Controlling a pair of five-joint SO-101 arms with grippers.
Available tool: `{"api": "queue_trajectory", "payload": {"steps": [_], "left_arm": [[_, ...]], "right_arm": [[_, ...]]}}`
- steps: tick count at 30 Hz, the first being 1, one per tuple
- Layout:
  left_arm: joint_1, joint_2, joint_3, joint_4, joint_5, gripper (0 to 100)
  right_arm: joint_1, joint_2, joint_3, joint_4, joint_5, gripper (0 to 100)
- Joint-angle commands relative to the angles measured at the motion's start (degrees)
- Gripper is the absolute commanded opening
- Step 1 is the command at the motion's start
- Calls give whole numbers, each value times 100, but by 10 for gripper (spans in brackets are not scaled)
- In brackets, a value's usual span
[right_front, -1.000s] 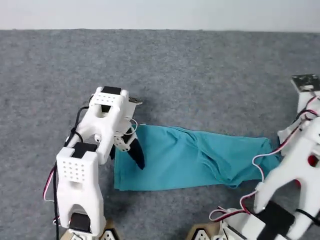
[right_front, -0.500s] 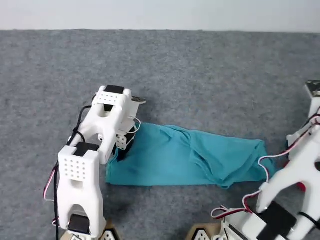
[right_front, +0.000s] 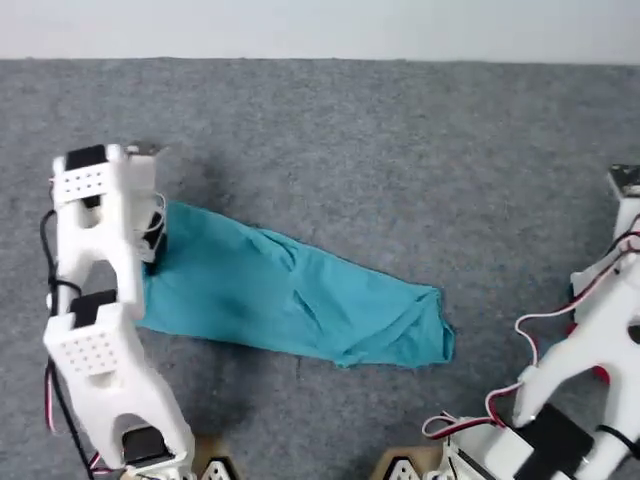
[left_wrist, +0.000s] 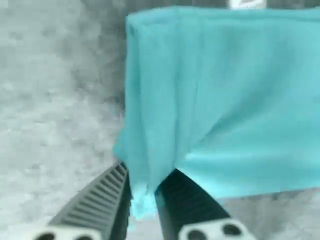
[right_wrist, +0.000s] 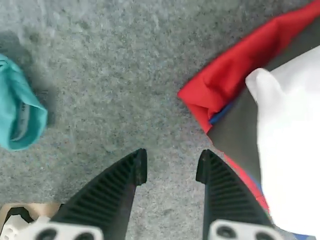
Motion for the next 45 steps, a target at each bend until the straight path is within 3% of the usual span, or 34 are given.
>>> {"api": "queue_trajectory", "payload": {"steps": [1,6,12,15,21,31,38,43,45], "left_arm": [[-62,-905,-163,167,-431,13],[835,-1354,-66,167,-413,13],[3218,-2013,400,167,-369,13],[4325,-2136,347,158,0,13],[5837,-1890,-242,158,334,13],[6725,-264,-1648,158,870,13],[7253,123,-1147,167,879,13],[7086,114,-822,167,879,21],[6875,-26,-822,167,879,70]], "right_arm": [[48,-119,264,-251,79,176],[48,-136,545,-365,79,176],[75,-145,554,-453,79,176],[207,-145,554,-479,79,176],[505,-101,554,-479,88,176],[558,-127,563,-479,88,176],[558,-101,563,-488,88,176],[549,-101,580,-664,88,176],[549,-101,580,-673,88,176]]}}
